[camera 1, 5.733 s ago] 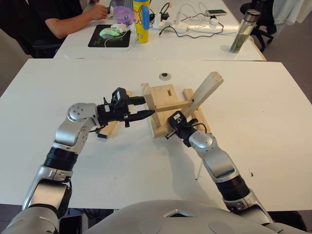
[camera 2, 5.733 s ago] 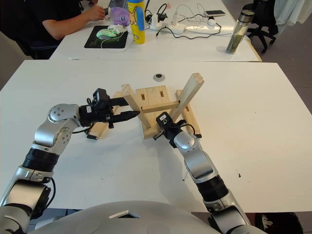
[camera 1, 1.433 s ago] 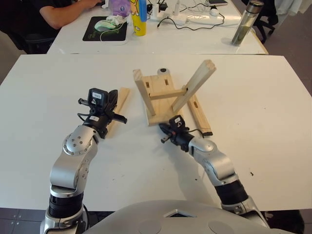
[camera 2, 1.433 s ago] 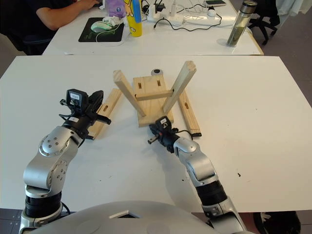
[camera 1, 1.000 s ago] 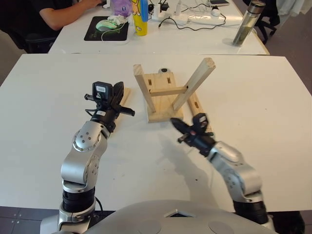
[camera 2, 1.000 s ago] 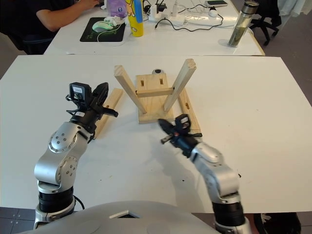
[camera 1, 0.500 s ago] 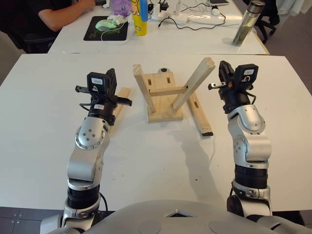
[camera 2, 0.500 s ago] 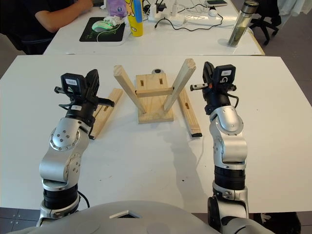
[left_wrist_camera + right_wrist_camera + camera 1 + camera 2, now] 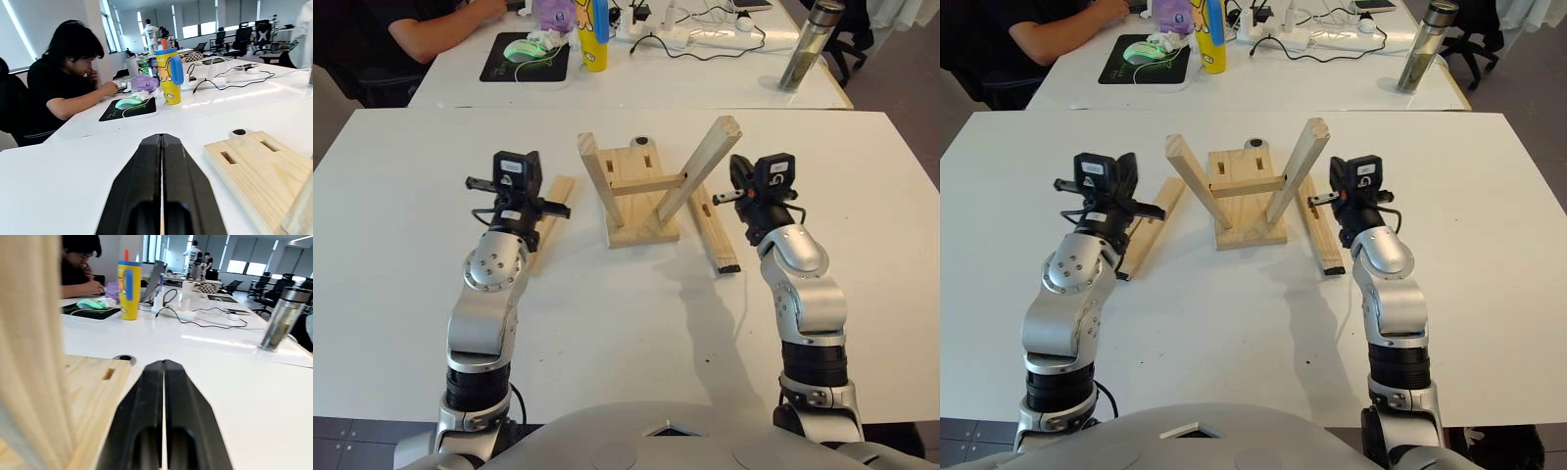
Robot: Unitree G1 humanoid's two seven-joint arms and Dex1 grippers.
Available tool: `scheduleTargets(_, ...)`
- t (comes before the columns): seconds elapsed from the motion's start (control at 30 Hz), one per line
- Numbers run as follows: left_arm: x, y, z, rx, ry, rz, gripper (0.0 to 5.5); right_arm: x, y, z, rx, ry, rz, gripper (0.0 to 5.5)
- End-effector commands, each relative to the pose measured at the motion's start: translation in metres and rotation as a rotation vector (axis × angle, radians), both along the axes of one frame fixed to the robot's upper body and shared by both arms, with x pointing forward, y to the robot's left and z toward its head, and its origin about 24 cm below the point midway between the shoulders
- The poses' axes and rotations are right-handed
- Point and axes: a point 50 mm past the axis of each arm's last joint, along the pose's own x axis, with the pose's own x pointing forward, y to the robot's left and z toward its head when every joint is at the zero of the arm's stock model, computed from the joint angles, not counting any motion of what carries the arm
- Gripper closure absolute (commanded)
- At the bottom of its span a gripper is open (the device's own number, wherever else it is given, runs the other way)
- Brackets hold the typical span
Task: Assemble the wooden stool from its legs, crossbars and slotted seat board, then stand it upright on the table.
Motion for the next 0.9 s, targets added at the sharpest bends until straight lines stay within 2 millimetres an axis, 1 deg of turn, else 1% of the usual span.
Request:
scheduleTargets(0.03,0.0,-0.028,0.006,-0.021,-0.032,-0.178,5.49,0.004,0.019,0.009,0.019,-0.037,0.112,5.5)
scheduleTargets(0.1,-0.003,-0.052,0.005,0.001,-0.01,-0.335,5.49,-0.002,0.04,0.008,0.016,-0.04,0.262,5.5)
scheduleTargets(0.13,-0.005,-0.059,0.001,0.009,0.013,-0.382,5.49,-0.006,0.049,0.005,0.011,-0.025,0.324,5.5)
scheduleTargets(0.2,-0.005,-0.061,-0.006,0.007,0.057,-0.397,5.49,-0.011,0.056,0.0,-0.015,0.007,0.375,5.5)
scheduleTargets(0.27,-0.004,-0.051,-0.013,0.027,0.098,-0.344,5.49,-0.012,0.055,-0.006,-0.007,0.046,0.371,5.5)
scheduleTargets(0.37,0.0,-0.024,-0.025,0.056,0.172,-0.205,5.49,-0.006,0.035,-0.021,-0.023,0.138,0.271,5.5)
scheduleTargets(0.47,-0.002,0.001,-0.04,0.066,0.261,-0.129,5.49,0.003,0.019,-0.029,-0.056,0.173,0.247,5.5)
scheduleTargets(0.53,-0.003,0.013,-0.049,0.103,0.326,-0.148,5.49,0.011,0.012,-0.032,-0.081,0.187,0.272,5.5)
scheduleTargets(0.6,-0.002,0.02,-0.051,0.126,0.357,-0.194,5.49,0.018,0.009,-0.032,-0.066,0.18,0.3,5.5)
scheduleTargets(0.67,0.0,0.019,-0.052,0.182,0.39,-0.316,5.49,0.023,0.007,-0.035,-0.069,0.18,0.33,5.5)
scheduleTargets(0.73,0.0,0.011,-0.05,0.231,0.423,-0.539,5.49,0.029,0.007,-0.035,-0.071,0.169,0.369,5.5)
scheduleTargets(0.8,-0.003,0.003,-0.047,0.227,0.471,-0.76,5.49,0.034,0.009,-0.036,-0.071,0.16,0.427,5.5)
scheduleTargets(0.9,-0.007,0.005,-0.044,0.328,0.54,-0.955,5.49,0.042,0.012,-0.036,-0.078,0.157,0.474,5.5)
